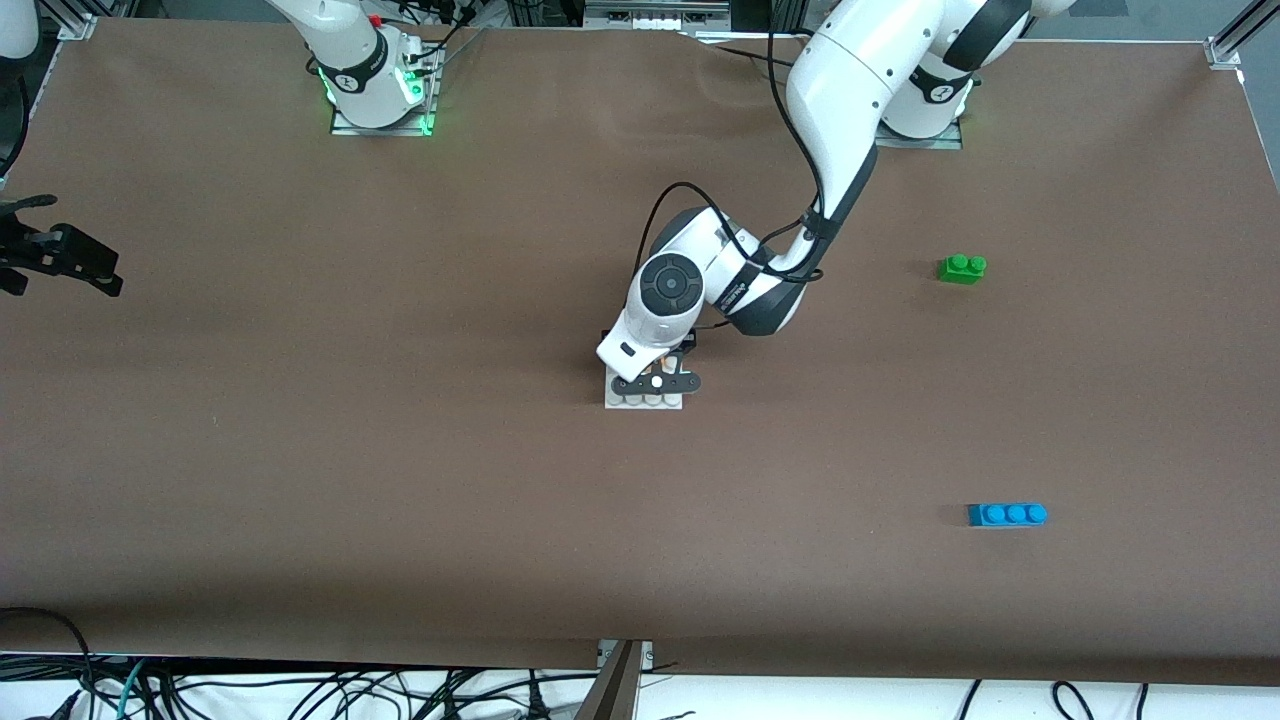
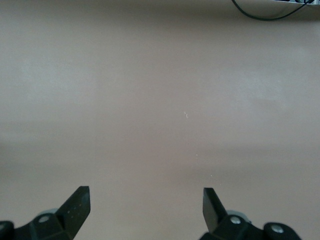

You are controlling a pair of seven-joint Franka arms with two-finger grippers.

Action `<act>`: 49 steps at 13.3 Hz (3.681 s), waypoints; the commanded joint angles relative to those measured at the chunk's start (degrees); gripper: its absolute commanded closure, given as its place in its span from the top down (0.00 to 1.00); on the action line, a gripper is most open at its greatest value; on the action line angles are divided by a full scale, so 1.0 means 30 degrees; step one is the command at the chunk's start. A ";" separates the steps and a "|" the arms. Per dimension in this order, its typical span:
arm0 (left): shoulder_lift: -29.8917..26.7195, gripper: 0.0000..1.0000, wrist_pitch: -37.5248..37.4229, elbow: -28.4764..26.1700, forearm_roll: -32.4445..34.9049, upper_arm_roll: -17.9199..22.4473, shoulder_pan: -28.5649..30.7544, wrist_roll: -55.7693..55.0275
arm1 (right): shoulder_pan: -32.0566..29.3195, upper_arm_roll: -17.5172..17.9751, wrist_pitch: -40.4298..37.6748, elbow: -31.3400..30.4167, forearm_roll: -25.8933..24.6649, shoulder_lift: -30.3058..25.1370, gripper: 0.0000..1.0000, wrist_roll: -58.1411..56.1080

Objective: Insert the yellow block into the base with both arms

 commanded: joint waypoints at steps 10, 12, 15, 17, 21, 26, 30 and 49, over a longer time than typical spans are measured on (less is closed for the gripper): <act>0.1052 0.80 0.0046 0.0663 0.0356 0.0245 -0.0171 -0.0463 | -0.0219 0.0165 -0.0123 -0.0039 0.0305 -0.0144 1.00 -0.0217; 0.1081 0.81 0.0046 0.0663 0.0268 0.0216 -0.0141 -0.0493 | -0.0219 0.0165 -0.0094 -0.0039 0.0305 -0.0115 1.00 -0.0217; 0.0994 0.92 -0.0187 0.0693 0.0209 0.0216 -0.0141 -0.0522 | -0.0190 0.0165 -0.0094 -0.0039 0.0305 -0.0115 1.00 -0.0246; 0.0847 1.00 -0.0247 0.0722 0.0180 0.0187 -0.0141 -0.0551 | -0.0190 0.0165 -0.0065 0.0019 0.0334 -0.0115 1.00 -0.0304; 0.0088 1.00 -0.1532 0.0839 0.0005 0.0069 -0.0054 -0.0843 | -0.0190 0.0165 -0.0181 0.0254 0.0334 0.0061 1.00 -0.0304; -0.1727 1.00 -0.3172 0.0810 -0.0173 0.0215 0.0181 -0.0582 | -0.0219 0.0165 -0.0182 0.0283 0.0334 0.0178 1.00 -0.0334; -0.3719 1.00 -0.5192 0.0664 -0.0113 0.0216 0.1495 -0.0493 | -0.0219 0.0165 -0.0182 0.0254 0.0334 0.0178 1.00 -0.0334; -1.8545 1.00 -1.1295 -0.8796 0.1293 0.0216 1.1399 0.9586 | -0.0219 0.0165 -0.0182 0.0254 0.0334 0.0295 1.00 -0.0363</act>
